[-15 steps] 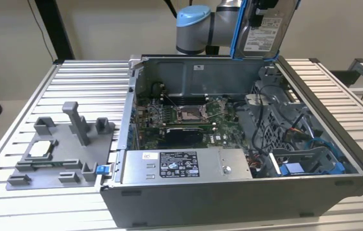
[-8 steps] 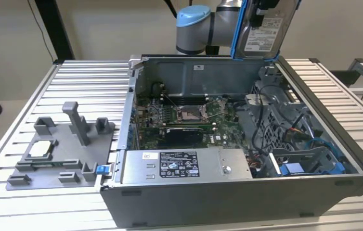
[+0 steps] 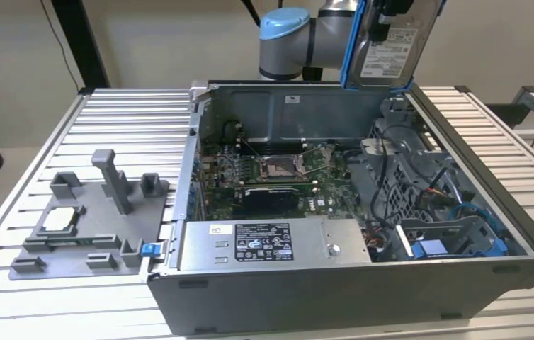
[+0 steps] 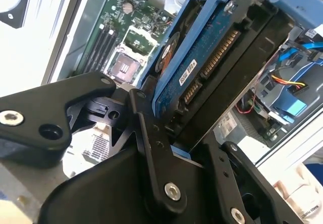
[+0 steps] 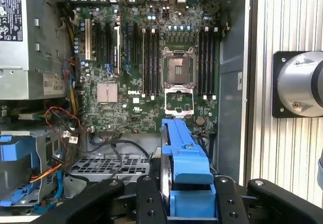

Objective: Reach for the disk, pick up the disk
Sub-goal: 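Pick up the disk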

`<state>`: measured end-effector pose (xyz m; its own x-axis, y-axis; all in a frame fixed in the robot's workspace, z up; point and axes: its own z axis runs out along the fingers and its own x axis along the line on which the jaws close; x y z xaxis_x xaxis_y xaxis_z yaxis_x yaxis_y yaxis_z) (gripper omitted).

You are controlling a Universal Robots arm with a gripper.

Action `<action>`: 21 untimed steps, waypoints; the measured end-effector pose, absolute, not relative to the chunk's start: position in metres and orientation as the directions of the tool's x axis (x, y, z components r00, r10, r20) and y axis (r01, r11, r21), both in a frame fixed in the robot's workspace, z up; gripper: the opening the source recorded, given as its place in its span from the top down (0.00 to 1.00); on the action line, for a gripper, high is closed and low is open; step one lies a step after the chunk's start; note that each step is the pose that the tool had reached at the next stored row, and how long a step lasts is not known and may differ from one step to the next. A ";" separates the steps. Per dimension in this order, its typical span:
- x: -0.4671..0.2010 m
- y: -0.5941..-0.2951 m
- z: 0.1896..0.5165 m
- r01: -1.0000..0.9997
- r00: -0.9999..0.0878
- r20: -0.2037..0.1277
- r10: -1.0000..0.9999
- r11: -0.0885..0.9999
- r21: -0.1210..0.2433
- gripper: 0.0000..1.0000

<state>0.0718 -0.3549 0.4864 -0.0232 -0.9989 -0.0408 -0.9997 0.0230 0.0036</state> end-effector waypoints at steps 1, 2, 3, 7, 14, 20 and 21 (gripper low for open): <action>0.072 -0.356 0.486 -1.000 -0.023 -0.041 -0.999 0.023 0.004 1.00; 0.072 -0.358 0.486 -1.000 -0.023 -0.041 -0.999 0.023 0.004 1.00; 0.072 -0.359 0.486 -1.000 -0.023 -0.041 -0.999 0.023 0.004 1.00; 0.072 -0.365 0.486 -1.000 -0.023 -0.041 -0.999 0.023 0.004 1.00; 0.072 -0.368 0.486 -1.000 -0.023 -0.041 -0.999 0.023 0.004 1.00; 0.072 -0.370 0.486 -1.000 -0.023 -0.041 -0.999 0.023 0.004 1.00; 0.072 -0.371 0.486 -1.000 -0.023 -0.041 -0.999 0.023 0.004 1.00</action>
<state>0.0719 -0.3712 0.4861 -0.0230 -0.9989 -0.0407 -0.9997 0.0229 0.0037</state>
